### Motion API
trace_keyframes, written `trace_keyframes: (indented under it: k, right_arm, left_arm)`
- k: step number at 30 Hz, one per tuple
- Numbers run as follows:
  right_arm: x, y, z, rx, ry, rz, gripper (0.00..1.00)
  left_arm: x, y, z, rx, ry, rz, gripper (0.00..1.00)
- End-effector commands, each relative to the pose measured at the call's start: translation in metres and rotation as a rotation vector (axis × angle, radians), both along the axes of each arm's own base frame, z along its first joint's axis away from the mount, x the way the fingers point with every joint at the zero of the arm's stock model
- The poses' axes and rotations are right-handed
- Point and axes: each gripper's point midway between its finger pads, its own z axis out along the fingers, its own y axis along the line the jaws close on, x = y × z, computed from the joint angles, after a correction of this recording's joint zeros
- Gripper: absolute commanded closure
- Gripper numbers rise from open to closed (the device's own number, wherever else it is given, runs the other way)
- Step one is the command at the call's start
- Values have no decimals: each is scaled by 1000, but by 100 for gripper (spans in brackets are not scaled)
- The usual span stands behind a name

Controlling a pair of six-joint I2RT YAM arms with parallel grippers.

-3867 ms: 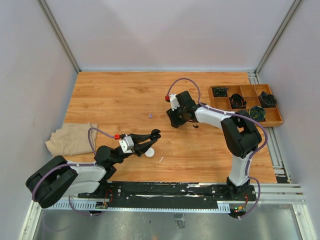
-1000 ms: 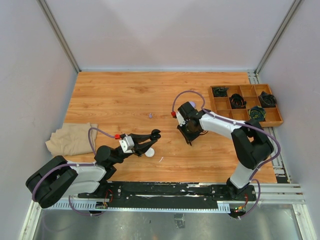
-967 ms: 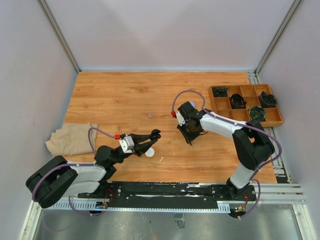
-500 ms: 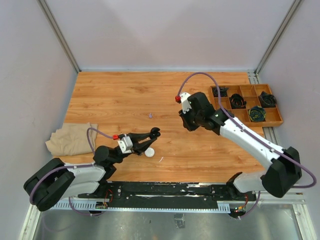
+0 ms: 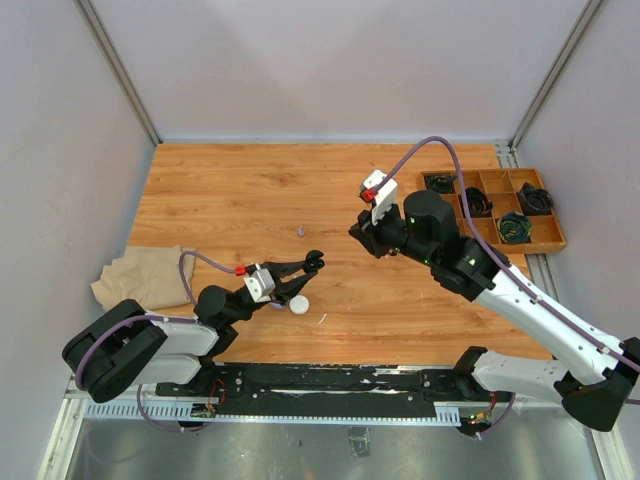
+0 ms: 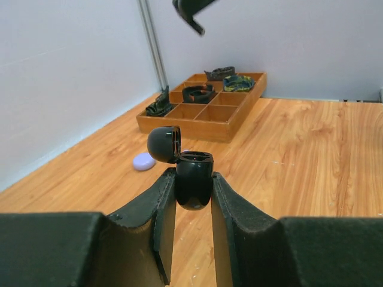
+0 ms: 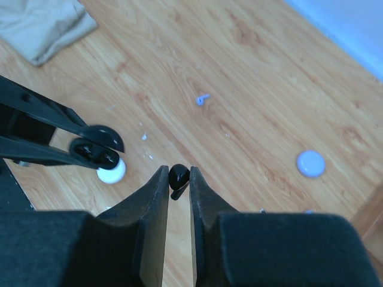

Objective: Insert the wireless bluetooth earbuds into the charging case
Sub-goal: Pick up the earbud from the center of the board, then place the earbud in the charging case.

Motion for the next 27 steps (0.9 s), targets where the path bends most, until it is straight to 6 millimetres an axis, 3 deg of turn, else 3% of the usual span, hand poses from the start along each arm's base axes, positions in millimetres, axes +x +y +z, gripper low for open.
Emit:
trace_keyframes:
  k: [1, 6, 18, 27]
  right_arm:
    - [-16, 21, 34, 107, -119, 88, 90]
    - [-33, 37, 44, 178, -178, 158, 90]
    - [-62, 68, 46, 334, -247, 268, 91]
    - [-70, 84, 47, 380, -269, 307, 91]
  left_arm:
    - [-7, 10, 64, -171, -197, 15, 100]
    - [-8, 10, 77, -194, -231, 16, 100]
    - [-21, 12, 98, -214, -295, -24, 100]
    - [-27, 14, 104, -216, -313, -33, 100]
